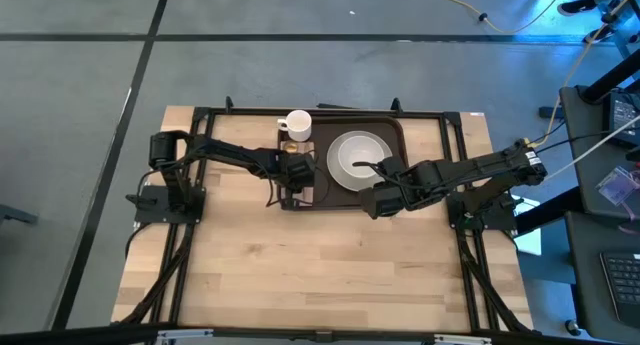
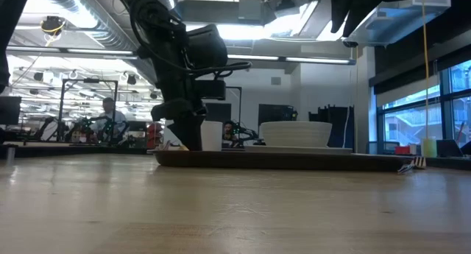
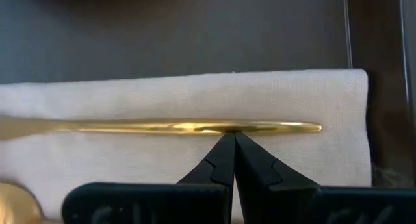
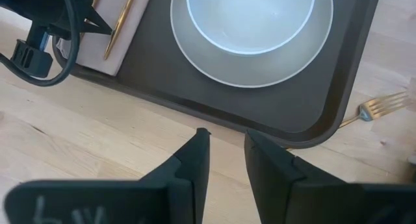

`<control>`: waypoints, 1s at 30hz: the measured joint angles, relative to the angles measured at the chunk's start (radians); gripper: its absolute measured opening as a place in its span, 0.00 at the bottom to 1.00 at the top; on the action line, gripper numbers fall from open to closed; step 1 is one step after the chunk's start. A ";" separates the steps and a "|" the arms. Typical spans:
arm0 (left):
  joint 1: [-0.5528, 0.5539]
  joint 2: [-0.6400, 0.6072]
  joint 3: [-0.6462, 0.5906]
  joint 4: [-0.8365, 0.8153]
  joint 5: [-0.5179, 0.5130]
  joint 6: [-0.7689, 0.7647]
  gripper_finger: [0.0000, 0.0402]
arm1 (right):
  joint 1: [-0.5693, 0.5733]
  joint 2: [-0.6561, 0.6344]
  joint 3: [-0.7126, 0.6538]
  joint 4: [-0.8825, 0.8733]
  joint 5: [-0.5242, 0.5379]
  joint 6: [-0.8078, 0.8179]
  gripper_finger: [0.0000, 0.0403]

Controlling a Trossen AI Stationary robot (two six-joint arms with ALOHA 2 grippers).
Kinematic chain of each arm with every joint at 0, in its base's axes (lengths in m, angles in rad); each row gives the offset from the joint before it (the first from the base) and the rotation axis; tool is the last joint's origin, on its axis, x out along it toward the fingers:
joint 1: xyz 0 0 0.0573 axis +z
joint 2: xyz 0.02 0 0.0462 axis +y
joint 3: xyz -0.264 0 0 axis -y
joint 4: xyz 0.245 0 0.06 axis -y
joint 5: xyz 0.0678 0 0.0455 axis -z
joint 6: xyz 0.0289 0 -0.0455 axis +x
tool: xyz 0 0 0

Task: Set up tray
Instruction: Put the gold knife on the light brown napkin to the right of the gold spoon, then put the gold fork on the light brown napkin to the right of the gold spoon

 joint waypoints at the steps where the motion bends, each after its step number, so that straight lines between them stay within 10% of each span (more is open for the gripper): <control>1: 0.000 0.004 0.000 0.006 0.002 0.000 0.01 | 0.000 0.000 0.000 0.000 0.000 0.000 0.25; 18: 0.029 -0.020 -0.001 -0.057 -0.011 -0.024 0.01 | 0.000 0.000 0.000 0.000 0.000 0.000 0.25; 30: 0.138 -0.463 -0.001 -0.072 0.080 -0.079 0.01 | 0.000 0.001 0.000 0.073 0.002 -0.002 0.25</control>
